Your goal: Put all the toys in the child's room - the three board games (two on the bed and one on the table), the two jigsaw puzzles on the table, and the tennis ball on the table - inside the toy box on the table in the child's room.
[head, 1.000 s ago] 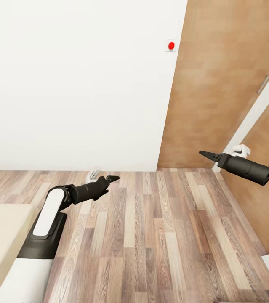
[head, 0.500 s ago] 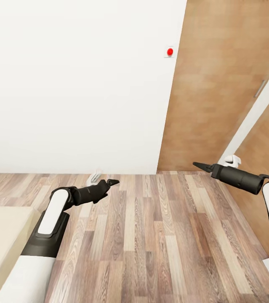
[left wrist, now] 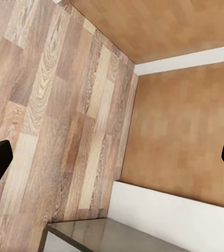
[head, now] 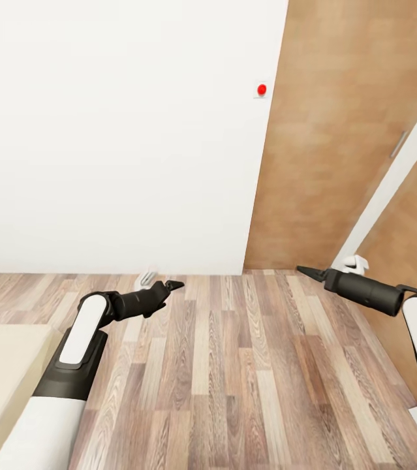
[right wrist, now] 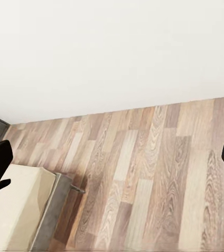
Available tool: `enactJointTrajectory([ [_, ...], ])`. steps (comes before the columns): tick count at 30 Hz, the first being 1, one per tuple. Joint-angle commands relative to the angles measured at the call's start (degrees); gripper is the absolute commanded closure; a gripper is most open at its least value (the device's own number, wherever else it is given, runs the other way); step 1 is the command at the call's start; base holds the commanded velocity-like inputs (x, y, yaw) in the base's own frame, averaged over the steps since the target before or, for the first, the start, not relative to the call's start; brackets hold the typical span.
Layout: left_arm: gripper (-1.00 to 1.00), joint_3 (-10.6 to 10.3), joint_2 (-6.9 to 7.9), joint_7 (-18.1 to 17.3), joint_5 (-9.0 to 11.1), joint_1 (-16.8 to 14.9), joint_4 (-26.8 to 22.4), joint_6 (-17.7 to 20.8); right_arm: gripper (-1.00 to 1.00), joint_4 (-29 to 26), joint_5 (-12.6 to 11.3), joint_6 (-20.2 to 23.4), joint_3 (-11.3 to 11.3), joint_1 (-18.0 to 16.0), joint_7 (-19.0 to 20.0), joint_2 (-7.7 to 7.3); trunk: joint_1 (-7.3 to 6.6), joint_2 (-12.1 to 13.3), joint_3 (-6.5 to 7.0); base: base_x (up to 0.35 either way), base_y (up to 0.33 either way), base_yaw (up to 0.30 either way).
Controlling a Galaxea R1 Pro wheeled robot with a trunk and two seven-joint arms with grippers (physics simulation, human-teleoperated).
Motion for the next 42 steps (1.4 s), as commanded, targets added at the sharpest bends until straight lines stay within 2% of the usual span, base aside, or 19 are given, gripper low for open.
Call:
enactJointTrajectory([
  [1, -1.0, 0.01, -0.01, 0.6, 0.51, -0.01, -0.03, 0.09, -1.0, -0.01, 0.51, 0.23, -0.08, 0.53, 0.66, 0.02, 0.04, -0.1, -0.01, 0.0, 0.0, 0.0],
  [7, -1.0, 0.03, 0.02, 0.6, 0.41, 0.08, -0.03, 0.09, -1.0, -0.01, 0.51, 0.23, 0.1, 2.77, 0.76, 0.11, 0.04, -0.1, 0.55, 0.0, 0.0, 0.0],
  [9, -1.0, 0.01, 0.04, 0.63, 0.32, 0.11, -0.03, 0.09, -1.0, -0.01, 0.51, -1.3, 0.4, 3.98, 0.74, 0.23, 0.04, -0.1, 0.73, 0.0, 0.0, 0.0],
  [22, -1.0, 0.05, 0.06, -0.13, 0.61, 1.01, 0.13, 0.17, -1.0, -0.01, 0.51, -5.18, 1.46, 5.88, 0.68, 0.52, 0.04, -0.1, 1.94, 0.0, 0.0, 0.0],
  [32, -1.0, 0.03, 0.04, -1.5, 0.77, 3.8, 0.25, 0.13, -1.0, 0.06, 0.56, -6.09, 1.63, 6.35, 0.61, 0.59, 0.04, -0.1, 2.86, 0.0, 0.0, 0.0],
  [42, -1.0, 0.05, 0.06, -3.84, 0.7, 9.35, -0.36, 0.03, -1.0, 0.07, 0.59, -6.29, 1.56, 6.48, 0.72, 0.55, 0.04, -0.1, 3.79, 0.0, 0.0, 0.0],
])
